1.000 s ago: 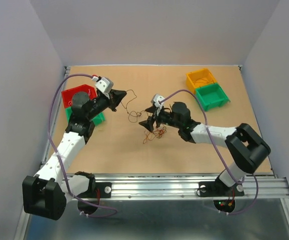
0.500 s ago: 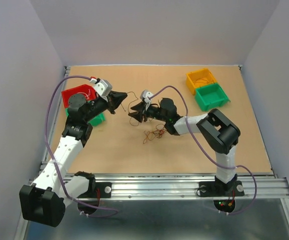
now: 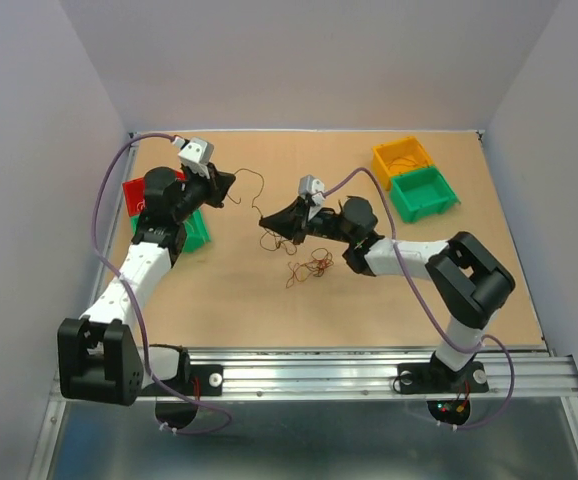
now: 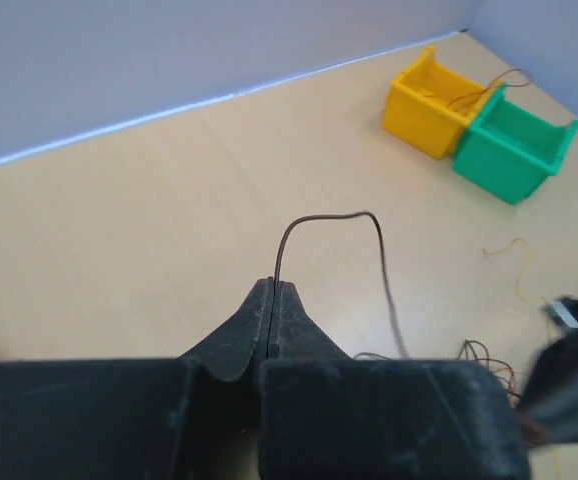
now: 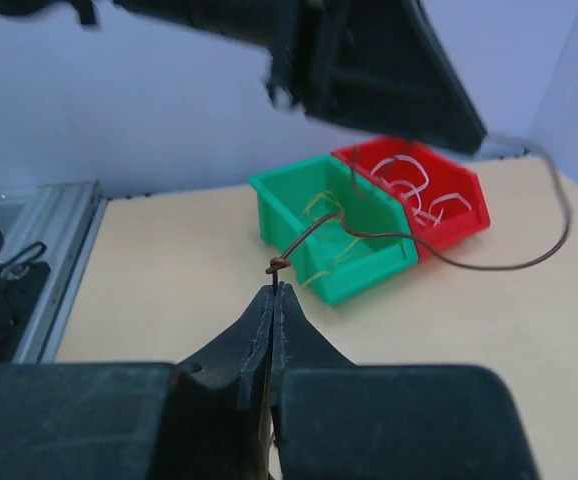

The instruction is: Untangle the cables

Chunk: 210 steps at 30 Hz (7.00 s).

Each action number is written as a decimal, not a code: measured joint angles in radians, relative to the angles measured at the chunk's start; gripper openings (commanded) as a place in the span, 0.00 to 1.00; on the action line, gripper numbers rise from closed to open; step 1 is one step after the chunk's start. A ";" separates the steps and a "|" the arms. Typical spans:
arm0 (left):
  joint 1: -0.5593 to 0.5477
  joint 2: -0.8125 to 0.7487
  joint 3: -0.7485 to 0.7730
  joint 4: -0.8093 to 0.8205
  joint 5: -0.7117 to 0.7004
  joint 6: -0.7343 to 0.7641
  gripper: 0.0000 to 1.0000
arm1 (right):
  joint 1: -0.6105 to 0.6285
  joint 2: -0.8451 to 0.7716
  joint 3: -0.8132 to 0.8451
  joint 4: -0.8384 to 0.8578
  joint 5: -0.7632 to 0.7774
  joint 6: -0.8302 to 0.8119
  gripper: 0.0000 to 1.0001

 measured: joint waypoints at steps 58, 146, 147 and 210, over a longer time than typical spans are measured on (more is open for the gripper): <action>-0.061 0.144 -0.055 0.185 0.225 0.051 0.84 | -0.252 -0.463 0.121 -0.126 0.983 -0.038 0.01; -0.114 0.129 -0.065 0.139 0.222 0.093 0.83 | -0.712 0.156 0.367 -1.030 1.041 0.539 0.01; -0.116 0.129 -0.065 0.135 0.220 0.095 0.83 | -0.710 0.169 0.377 -1.052 1.057 0.544 0.01; -0.153 0.164 -0.042 0.052 0.170 0.158 0.83 | -0.681 0.234 0.615 -1.300 1.110 0.532 0.08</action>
